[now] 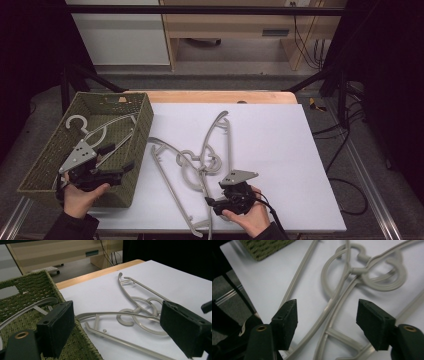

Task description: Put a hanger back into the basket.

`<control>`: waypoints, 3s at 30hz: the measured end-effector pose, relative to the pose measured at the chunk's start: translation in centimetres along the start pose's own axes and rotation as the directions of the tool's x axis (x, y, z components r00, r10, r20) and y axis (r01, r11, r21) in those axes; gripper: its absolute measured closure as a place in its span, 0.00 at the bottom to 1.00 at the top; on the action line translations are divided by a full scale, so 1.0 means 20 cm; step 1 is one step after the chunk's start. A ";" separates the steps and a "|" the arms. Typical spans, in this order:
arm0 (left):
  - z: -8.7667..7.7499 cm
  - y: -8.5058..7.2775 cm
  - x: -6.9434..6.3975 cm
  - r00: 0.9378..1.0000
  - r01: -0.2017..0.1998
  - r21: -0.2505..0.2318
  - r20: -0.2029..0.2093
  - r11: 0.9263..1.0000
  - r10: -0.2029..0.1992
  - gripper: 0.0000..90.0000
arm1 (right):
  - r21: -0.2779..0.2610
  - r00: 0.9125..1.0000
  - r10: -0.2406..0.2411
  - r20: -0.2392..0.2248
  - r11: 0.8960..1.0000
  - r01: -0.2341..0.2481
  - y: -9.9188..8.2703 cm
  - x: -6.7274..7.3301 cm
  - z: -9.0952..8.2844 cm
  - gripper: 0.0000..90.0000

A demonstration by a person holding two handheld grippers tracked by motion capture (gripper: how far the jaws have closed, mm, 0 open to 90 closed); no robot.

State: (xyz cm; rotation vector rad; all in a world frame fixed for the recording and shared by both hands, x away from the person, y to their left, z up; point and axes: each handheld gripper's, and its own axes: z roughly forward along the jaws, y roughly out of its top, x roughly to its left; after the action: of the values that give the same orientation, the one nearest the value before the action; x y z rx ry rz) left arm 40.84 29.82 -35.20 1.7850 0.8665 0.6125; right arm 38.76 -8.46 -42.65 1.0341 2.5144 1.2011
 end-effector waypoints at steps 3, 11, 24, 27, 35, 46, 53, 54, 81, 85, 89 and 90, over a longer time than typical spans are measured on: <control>-0.01 0.00 0.00 1.000 0.000 -0.005 -0.003 1.000 0.000 0.14 | 0.044 1.000 -0.010 0.004 0.999 0.009 -0.02 0.04 0.05 0.46; 0.00 0.00 0.00 1.000 -0.002 0.004 0.000 1.000 0.002 0.14 | 0.121 1.000 -0.026 -0.007 0.992 0.027 -0.05 0.09 0.14 0.56; 0.03 -0.01 -0.01 1.000 -0.016 0.021 0.005 1.000 0.016 0.14 | 0.119 1.000 -0.023 -0.004 0.993 0.023 -0.05 0.10 0.20 0.60; 0.03 -0.01 -0.02 1.000 -0.018 0.025 0.004 1.000 0.018 0.14 | 0.141 1.000 -0.011 0.005 0.990 0.010 -0.04 0.12 0.22 0.60; 0.03 -0.01 -0.02 1.000 -0.016 0.031 0.003 0.999 0.016 0.14 | 0.178 0.999 -0.025 0.040 0.984 0.018 -0.03 0.14 0.30 0.63; 0.05 -0.01 -0.02 1.000 -0.022 0.044 0.004 0.999 0.022 0.14 | 0.226 0.997 -0.017 0.073 0.974 0.000 0.00 0.14 0.32 0.67; 0.05 -0.02 -0.02 1.000 -0.019 0.045 0.003 0.999 0.019 0.14 | 0.225 0.996 0.067 0.060 0.971 -0.079 0.01 0.12 0.31 0.71; 0.05 -0.02 -0.02 1.000 -0.022 0.046 0.003 0.999 0.022 0.14 | 0.229 0.996 0.061 0.062 0.971 -0.074 0.01 0.12 0.31 0.71; 0.06 -0.02 -0.02 1.000 -0.024 0.057 0.006 0.998 0.024 0.15 | 0.221 0.975 0.190 0.118 0.952 -0.212 0.06 0.08 0.35 0.79; 0.06 -0.02 -0.02 1.000 -0.025 0.058 0.007 0.998 0.025 0.15 | 0.222 0.970 0.211 0.123 0.947 -0.234 0.07 0.08 0.36 0.80; 0.06 -0.02 -0.02 1.000 -0.023 0.055 0.006 0.998 0.023 0.15 | 0.200 0.961 0.235 0.145 0.944 -0.261 0.08 0.06 0.33 0.83; 0.06 -0.02 -0.02 1.000 -0.023 0.054 0.006 0.998 0.023 0.15 | 0.186 0.962 0.235 0.138 0.948 -0.258 0.08 0.05 0.32 0.83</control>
State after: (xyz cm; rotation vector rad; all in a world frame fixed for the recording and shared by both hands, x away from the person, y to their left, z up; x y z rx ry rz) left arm 41.30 28.91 -35.99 1.8468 0.8677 0.6036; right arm 41.54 -3.11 -45.62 1.4611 2.5137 0.9218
